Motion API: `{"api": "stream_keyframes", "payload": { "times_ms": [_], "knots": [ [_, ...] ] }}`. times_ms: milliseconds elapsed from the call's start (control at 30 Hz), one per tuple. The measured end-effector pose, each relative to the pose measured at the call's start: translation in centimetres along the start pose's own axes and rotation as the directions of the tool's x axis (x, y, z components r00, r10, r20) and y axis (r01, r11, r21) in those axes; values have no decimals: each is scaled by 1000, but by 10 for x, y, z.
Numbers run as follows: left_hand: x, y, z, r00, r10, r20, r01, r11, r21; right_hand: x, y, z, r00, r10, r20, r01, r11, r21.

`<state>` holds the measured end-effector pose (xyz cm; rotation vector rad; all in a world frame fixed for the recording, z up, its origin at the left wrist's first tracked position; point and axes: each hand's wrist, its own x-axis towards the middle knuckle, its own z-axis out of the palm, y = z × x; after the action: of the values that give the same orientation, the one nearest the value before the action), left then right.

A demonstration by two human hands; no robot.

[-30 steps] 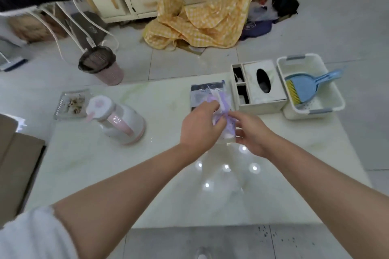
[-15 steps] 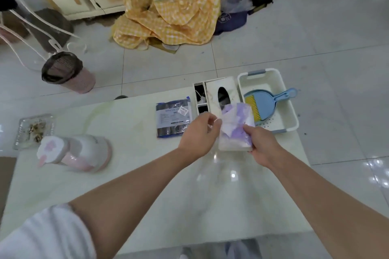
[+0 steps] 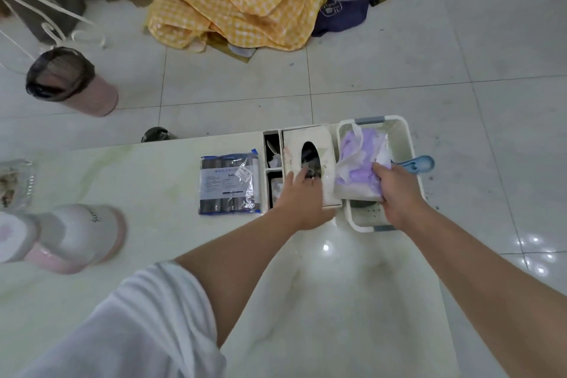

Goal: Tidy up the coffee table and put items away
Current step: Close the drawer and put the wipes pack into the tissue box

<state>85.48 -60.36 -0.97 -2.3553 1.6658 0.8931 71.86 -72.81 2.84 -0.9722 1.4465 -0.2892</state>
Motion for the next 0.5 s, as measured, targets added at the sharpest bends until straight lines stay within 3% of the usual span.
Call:
{"api": "stream_keyframes", "payload": {
  "times_ms": [133,267,400,500],
  "knots": [
    [0,-2,-12,995,-41,-93,19,975,-220,10,-8,5,995,30,-91,-30,1000,4],
    [-24,-19,-22,989,-121,-82,50,808,-587,15,-19,8,992,-18,-129,7,997,-83],
    [-42,-36,-21,973,-194,-125,38,669,-742,14,-23,28,982,-190,-10,175,922,-345],
    [-50,-42,-17,957,-264,-124,55,584,-810,14,-19,56,969,-241,48,238,869,-433]
  ]
}}
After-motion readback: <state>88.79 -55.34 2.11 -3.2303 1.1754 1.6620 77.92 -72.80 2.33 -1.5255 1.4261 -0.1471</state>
